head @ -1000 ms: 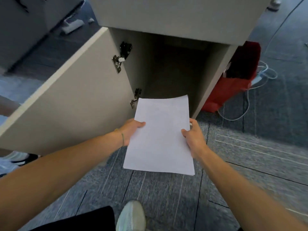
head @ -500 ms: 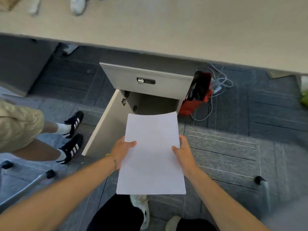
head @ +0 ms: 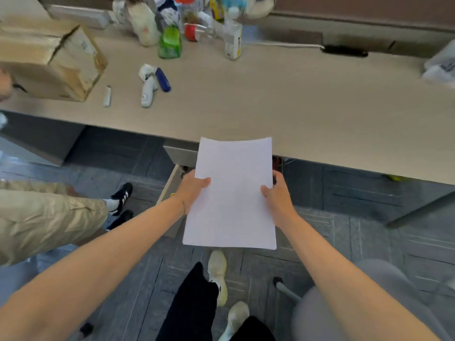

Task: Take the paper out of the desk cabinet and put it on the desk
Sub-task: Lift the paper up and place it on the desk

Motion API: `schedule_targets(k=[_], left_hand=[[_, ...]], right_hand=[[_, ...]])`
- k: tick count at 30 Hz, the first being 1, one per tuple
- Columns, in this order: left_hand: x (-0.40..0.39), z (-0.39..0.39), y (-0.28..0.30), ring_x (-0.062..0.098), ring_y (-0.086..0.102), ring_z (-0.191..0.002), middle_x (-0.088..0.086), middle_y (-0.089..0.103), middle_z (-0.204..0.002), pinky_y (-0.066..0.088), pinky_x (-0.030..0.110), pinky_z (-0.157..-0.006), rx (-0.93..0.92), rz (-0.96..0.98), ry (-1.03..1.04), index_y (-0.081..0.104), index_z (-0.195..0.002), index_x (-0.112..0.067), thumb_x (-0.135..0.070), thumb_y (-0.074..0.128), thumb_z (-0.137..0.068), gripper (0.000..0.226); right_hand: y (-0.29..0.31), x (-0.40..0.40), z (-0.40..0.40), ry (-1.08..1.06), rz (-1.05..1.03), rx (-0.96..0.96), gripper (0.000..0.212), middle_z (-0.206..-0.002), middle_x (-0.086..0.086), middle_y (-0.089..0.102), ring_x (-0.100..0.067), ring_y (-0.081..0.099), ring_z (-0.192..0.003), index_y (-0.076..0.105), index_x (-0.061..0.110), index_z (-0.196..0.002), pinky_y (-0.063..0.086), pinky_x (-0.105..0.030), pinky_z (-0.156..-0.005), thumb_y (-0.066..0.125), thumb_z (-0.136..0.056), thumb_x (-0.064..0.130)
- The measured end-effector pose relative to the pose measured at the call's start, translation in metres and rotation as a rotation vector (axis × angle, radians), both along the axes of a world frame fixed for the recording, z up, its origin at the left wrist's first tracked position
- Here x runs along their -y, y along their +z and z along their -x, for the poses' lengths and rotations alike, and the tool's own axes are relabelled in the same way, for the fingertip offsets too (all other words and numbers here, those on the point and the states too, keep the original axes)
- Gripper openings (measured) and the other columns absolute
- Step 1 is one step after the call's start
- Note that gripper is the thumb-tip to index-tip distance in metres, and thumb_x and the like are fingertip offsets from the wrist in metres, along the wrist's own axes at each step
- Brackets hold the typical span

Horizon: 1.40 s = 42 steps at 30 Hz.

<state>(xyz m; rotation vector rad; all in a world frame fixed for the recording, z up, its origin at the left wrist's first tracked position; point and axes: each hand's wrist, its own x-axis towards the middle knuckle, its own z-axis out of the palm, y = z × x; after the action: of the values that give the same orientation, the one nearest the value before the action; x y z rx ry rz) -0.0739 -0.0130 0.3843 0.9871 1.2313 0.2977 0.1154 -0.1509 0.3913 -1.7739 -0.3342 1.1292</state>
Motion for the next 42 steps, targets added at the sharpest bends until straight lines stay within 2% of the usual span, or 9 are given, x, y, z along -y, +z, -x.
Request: schedule_targets(k=[5,12,15,21,25,29,33,36,42], left_hand=[[-0.026,-0.058,0.037,0.036,0.068,-0.112,0.008,0.072,-0.124,0.053,0.055,-0.097,0.007,-0.007,-0.022,0.064,-0.126,-0.016,-0.012,0.061,-0.093,0.034],[-0.083,-0.137,0.084,0.023,0.068,-0.094,0.005,0.071,-0.113,0.056,0.036,-0.078,0.030,-0.139,-0.131,0.063,-0.121,-0.016,-0.012,0.058,-0.097,0.024],[-0.108,-0.161,0.096,0.031,0.068,-0.108,0.008,0.070,-0.122,0.055,0.049,-0.094,0.046,-0.164,-0.166,0.062,-0.125,-0.015,-0.014,0.059,-0.095,0.030],[-0.152,-0.217,0.105,0.027,0.069,-0.101,0.008,0.071,-0.122,0.056,0.043,-0.090,0.079,-0.162,-0.168,0.062,-0.119,-0.020,-0.011,0.058,-0.096,0.025],[-0.177,-0.261,0.107,0.024,0.068,-0.085,0.005,0.072,-0.102,0.055,0.035,-0.076,0.071,-0.119,-0.156,0.065,-0.096,-0.026,-0.007,0.052,-0.093,0.024],[-0.200,-0.302,0.108,0.023,0.064,-0.075,0.006,0.069,-0.092,0.052,0.031,-0.066,0.046,-0.153,-0.108,0.065,-0.101,-0.017,-0.002,0.050,-0.088,0.025],[-0.220,-0.338,0.107,0.026,0.066,-0.081,0.010,0.069,-0.098,0.052,0.028,-0.062,0.029,-0.146,-0.043,0.063,-0.111,-0.009,0.001,0.051,-0.089,0.027],[-0.234,-0.363,0.102,0.030,0.065,-0.091,0.013,0.068,-0.103,0.051,0.029,-0.067,0.042,-0.170,0.014,0.064,-0.109,-0.007,-0.002,0.056,-0.085,0.027],[-0.236,-0.388,0.090,0.019,0.052,-0.074,0.005,0.059,-0.084,0.044,0.027,-0.066,0.106,-0.254,0.214,0.062,-0.086,-0.008,-0.002,0.053,-0.062,0.026]], right_hand=[[0.046,-0.022,-0.053,-0.033,-0.020,0.043,0.052,-0.131,-0.004,0.060,-0.027,0.064,-0.113,0.043,0.024,-0.141,0.056,-0.039,-0.083,0.046,-0.096,-0.001],[0.085,-0.067,-0.117,-0.086,-0.051,0.078,0.047,-0.130,-0.006,0.060,-0.032,0.064,-0.118,0.043,0.027,-0.133,0.056,-0.052,-0.097,0.044,-0.096,-0.002],[0.091,-0.086,-0.141,-0.103,-0.043,0.093,0.056,-0.137,-0.007,0.059,-0.029,0.063,-0.121,0.039,0.024,-0.146,0.055,-0.052,-0.099,0.046,-0.096,-0.001],[0.102,-0.128,-0.191,-0.106,0.016,0.146,0.049,-0.133,-0.010,0.060,-0.028,0.062,-0.111,0.041,0.017,-0.143,0.052,-0.032,-0.073,0.045,-0.097,0.000],[0.102,-0.161,-0.237,-0.159,0.034,0.064,0.043,-0.121,-0.006,0.061,-0.023,0.063,-0.096,0.045,0.019,-0.136,0.053,-0.034,-0.073,0.045,-0.097,0.000],[0.094,-0.197,-0.290,-0.220,0.008,-0.087,0.041,-0.121,-0.013,0.069,-0.034,0.068,-0.099,0.058,0.012,-0.127,0.059,-0.052,-0.087,0.046,-0.091,-0.004],[0.095,-0.237,-0.334,-0.125,-0.004,-0.008,0.042,-0.103,-0.008,0.069,-0.025,0.065,-0.085,0.064,0.008,-0.118,0.052,-0.032,-0.065,0.043,-0.087,-0.012],[0.094,-0.260,-0.357,-0.163,-0.080,0.038,0.035,-0.091,-0.008,0.065,-0.027,0.058,-0.085,0.064,0.007,-0.101,0.043,-0.031,-0.064,0.044,-0.081,-0.014],[0.085,-0.271,-0.367,-0.251,-0.197,0.076,0.022,-0.071,0.001,0.050,-0.014,0.044,-0.065,0.053,0.014,-0.072,0.031,-0.029,-0.059,0.048,-0.069,-0.007]])
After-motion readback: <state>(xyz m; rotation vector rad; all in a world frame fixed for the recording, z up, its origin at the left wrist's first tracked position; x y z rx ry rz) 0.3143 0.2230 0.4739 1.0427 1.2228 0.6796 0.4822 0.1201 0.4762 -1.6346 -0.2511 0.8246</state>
